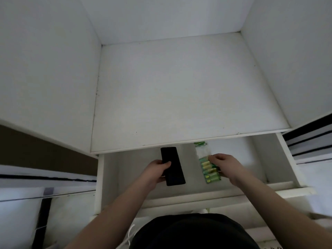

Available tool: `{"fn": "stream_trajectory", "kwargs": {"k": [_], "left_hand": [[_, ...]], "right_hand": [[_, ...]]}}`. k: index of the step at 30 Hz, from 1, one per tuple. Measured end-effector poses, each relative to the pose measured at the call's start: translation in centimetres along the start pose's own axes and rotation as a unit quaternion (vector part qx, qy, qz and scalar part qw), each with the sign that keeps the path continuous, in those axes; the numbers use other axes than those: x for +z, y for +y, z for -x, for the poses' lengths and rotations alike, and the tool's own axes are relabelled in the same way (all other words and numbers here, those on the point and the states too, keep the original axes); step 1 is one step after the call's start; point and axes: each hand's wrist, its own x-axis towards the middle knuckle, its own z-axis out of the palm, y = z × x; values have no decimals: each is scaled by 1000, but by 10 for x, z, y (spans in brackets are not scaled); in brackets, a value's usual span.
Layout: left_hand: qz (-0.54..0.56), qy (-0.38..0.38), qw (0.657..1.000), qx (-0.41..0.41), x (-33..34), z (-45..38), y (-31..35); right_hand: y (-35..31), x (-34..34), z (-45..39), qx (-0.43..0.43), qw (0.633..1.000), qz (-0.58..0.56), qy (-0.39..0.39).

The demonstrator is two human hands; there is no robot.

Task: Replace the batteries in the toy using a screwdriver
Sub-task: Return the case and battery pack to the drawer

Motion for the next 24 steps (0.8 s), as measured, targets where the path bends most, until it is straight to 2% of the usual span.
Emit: {"fn": "stream_trajectory", "kwargs": {"k": [3,7,11,18,22,24], "left_hand": [[-12,18,1000,0,7,-13,3],[-54,47,997,-4,14,-32,-2],[-61,68,996,-5,21,-42,-10],[-125,128,983,32,27,-52,-21],[-267,170,946,70,32,-56,-22],[-301,183,931,90,32,-55,-22]], "right_hand": [[-2,0,-21,38,998,-53,-12],[9,2,-41,63,996,-61,-8],[25,3,-55,21,996,80,40],[20,3,-55,-27,978,201,47],[17,4,-54,-43,969,236,66],[16,4,-55,-41,964,254,71]]}}
